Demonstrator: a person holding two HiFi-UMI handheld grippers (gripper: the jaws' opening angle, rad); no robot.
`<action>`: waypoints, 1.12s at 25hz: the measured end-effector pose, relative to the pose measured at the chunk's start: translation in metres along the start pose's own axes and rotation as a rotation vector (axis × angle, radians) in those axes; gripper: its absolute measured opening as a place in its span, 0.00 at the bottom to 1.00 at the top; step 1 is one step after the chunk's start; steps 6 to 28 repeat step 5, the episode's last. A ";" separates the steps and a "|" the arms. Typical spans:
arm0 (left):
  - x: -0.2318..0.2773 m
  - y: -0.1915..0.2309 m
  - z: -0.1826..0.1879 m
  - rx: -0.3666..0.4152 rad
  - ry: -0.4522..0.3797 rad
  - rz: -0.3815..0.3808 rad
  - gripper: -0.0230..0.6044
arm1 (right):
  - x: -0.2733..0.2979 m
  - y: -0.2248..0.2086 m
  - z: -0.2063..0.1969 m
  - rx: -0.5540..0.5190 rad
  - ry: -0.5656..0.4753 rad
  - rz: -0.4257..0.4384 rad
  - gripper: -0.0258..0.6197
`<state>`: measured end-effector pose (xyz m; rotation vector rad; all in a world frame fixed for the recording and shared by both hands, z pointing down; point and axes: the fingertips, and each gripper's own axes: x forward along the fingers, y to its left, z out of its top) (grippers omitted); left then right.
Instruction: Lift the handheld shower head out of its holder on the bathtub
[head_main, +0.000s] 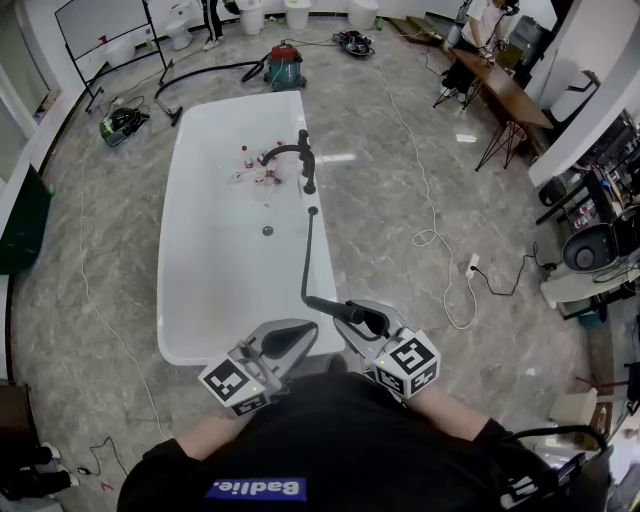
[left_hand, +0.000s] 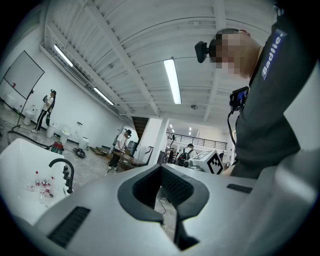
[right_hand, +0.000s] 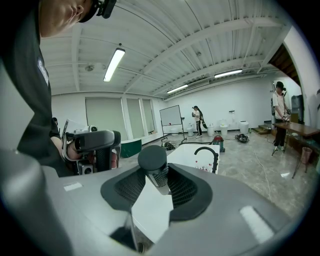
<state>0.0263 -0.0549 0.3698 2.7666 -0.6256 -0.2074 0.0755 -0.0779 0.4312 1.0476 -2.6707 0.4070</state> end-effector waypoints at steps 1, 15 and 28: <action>0.000 0.000 0.000 0.002 -0.001 0.000 0.03 | 0.000 0.000 0.000 0.000 0.000 0.000 0.24; -0.001 0.000 -0.002 -0.005 0.003 0.003 0.03 | 0.001 0.000 -0.002 0.003 0.000 -0.001 0.24; -0.001 0.000 -0.002 -0.005 0.003 0.003 0.03 | 0.001 0.000 -0.002 0.003 0.000 -0.001 0.24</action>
